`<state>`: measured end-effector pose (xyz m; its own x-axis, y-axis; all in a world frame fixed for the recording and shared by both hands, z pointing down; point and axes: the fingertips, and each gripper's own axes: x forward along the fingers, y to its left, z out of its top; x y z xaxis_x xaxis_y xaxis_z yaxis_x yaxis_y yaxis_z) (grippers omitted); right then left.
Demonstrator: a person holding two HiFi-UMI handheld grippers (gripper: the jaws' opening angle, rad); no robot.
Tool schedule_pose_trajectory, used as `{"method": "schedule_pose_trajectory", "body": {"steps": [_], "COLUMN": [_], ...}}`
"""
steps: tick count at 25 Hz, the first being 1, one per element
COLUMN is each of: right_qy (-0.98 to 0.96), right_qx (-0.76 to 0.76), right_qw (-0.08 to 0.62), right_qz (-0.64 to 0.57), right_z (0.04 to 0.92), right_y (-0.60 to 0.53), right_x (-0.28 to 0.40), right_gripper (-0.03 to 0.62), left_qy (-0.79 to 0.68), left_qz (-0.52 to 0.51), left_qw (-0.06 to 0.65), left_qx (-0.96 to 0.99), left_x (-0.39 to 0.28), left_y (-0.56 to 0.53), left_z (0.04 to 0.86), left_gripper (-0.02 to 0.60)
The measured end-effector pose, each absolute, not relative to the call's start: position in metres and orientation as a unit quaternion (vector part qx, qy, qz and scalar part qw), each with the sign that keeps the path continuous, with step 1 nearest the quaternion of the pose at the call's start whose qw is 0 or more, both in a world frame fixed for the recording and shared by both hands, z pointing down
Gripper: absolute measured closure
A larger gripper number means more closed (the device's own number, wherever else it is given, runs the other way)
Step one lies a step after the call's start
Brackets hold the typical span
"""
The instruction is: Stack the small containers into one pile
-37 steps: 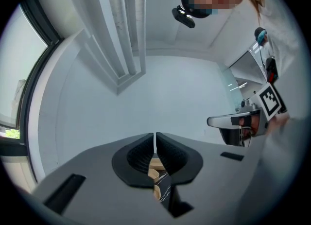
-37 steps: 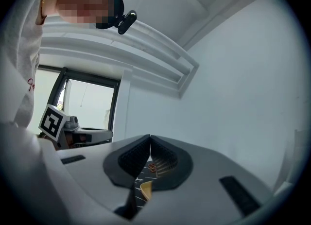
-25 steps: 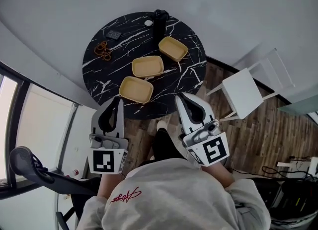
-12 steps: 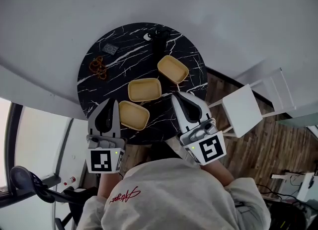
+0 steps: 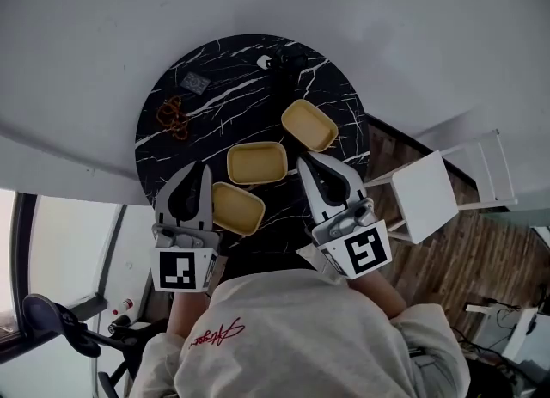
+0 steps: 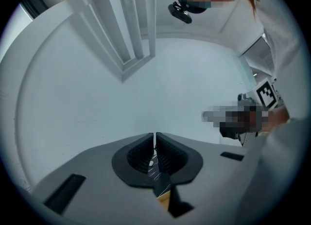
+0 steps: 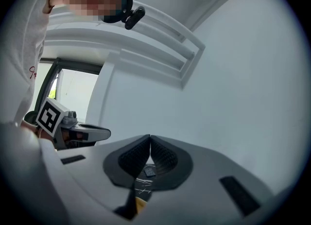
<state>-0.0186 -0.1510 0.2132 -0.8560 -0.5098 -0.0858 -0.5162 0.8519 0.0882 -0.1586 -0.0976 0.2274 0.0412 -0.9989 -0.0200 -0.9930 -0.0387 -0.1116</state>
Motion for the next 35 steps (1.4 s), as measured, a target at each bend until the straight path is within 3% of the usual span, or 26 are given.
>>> {"method": "schedule_pose_trajectory", "body": {"steps": [6, 10, 12, 14, 26, 35], "right_qy": [0.965, 0.964, 0.963, 0.962, 0.94, 0.918], "right_qx": [-0.257, -0.265, -0.269, -0.272, -0.277, -0.286], "right_qw": [0.055, 0.022, -0.001, -0.023, -0.193, -0.262], "right_qz": [0.003, -0.005, -0.011, -0.016, -0.048, -0.081], "right_z": [0.226, 0.255, 0.273, 0.292, 0.424, 0.481], "right_y": [-0.161, -0.171, -0.176, -0.18, -0.212, -0.219], "right_x": [-0.031, -0.037, -0.04, -0.043, -0.048, -0.046], "right_gripper": [0.581, 0.55, 0.509, 0.498, 0.457, 0.457], "left_qy": [0.666, 0.658, 0.657, 0.658, 0.627, 0.583], "left_qz": [-0.063, -0.093, -0.11, -0.125, -0.208, -0.265], "left_qw": [0.008, -0.029, -0.055, -0.079, -0.179, -0.249], "left_qx": [-0.743, -0.747, -0.744, -0.738, -0.729, -0.727], "left_x": [-0.171, -0.18, -0.185, -0.191, -0.208, -0.205], "left_y": [-0.118, -0.13, -0.135, -0.137, -0.161, -0.171], "left_z": [0.258, 0.288, 0.308, 0.326, 0.43, 0.485], "left_gripper": [0.554, 0.547, 0.401, 0.38, 0.374, 0.374]}}
